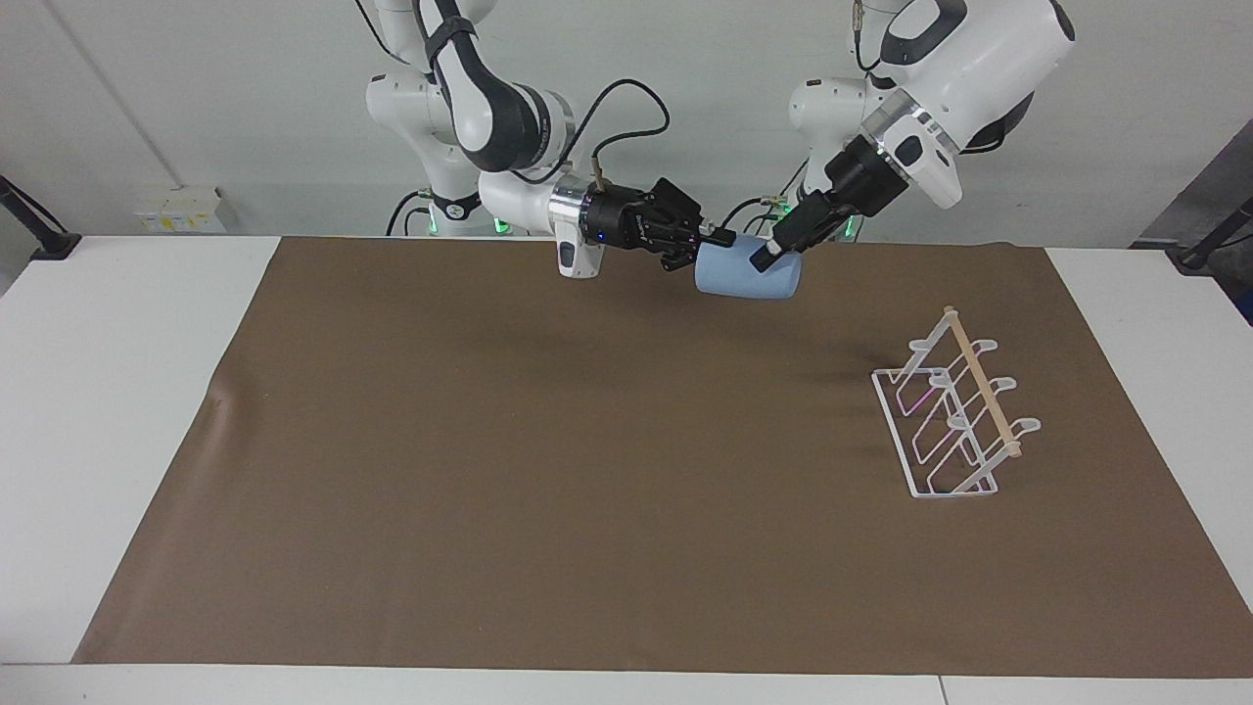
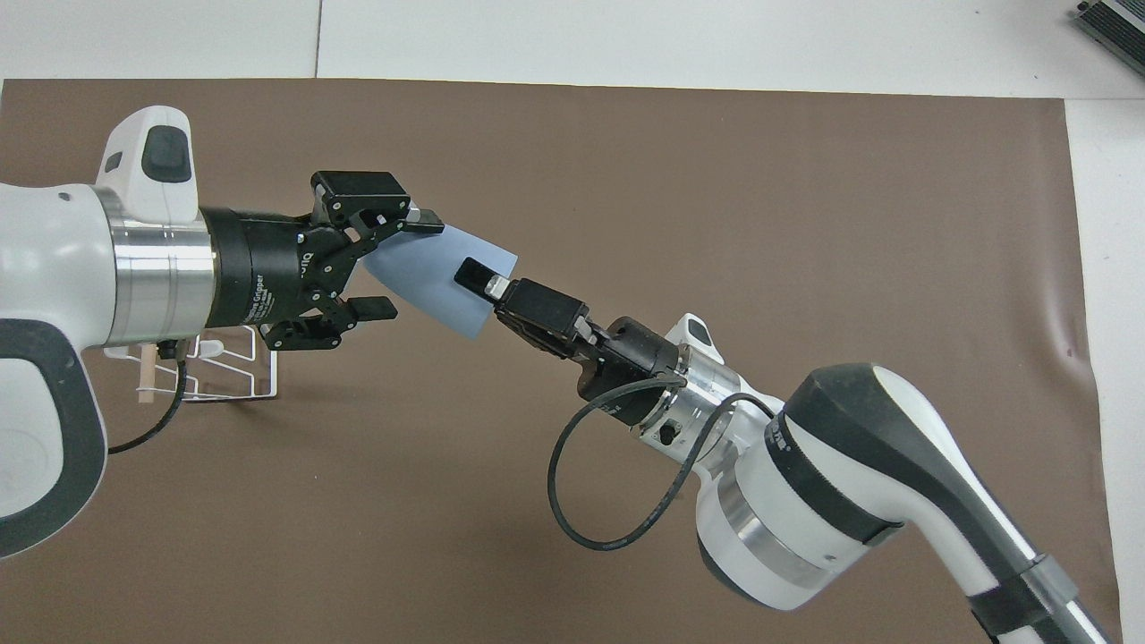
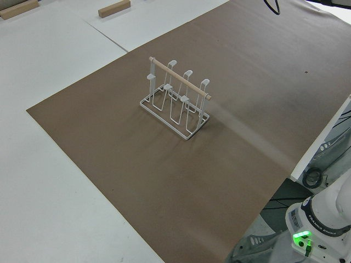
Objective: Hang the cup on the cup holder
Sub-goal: 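Close the left gripper on the cup held by the right gripper, then open the right gripper and withdraw it while the left gripper holds the cup, then lower the cup onto the rack hook with the left gripper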
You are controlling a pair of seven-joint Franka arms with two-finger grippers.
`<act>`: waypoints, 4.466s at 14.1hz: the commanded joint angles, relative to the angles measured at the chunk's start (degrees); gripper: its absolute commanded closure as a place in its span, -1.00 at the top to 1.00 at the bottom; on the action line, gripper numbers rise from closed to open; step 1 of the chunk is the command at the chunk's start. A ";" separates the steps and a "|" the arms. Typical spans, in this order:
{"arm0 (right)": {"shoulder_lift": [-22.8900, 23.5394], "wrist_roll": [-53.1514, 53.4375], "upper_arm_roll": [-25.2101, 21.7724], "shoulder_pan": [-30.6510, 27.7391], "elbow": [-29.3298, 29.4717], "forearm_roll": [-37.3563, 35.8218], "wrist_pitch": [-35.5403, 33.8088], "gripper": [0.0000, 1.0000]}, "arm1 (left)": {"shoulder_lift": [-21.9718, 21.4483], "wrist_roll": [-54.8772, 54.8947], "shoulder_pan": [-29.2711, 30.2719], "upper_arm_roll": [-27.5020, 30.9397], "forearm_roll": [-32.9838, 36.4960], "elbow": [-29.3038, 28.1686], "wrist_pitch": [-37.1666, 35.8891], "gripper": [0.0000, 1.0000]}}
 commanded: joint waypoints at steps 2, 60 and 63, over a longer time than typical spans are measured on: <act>-0.52 -1.18 0.95 -0.87 -0.15 -0.21 0.99 -1.00 | 0.29 1.52 -0.91 0.61 2.25 -0.52 2.10 1.00; 0.62 -0.65 -15.48 -4.29 18.92 -137.30 -16.55 1.00 | 6.00 56.10 13.76 1.75 31.61 -11.67 32.85 -1.00; 0.01 0.13 -17.94 -4.12 18.92 -141.00 -25.43 1.00 | 7.84 57.41 14.03 1.75 32.75 -11.77 35.14 -1.00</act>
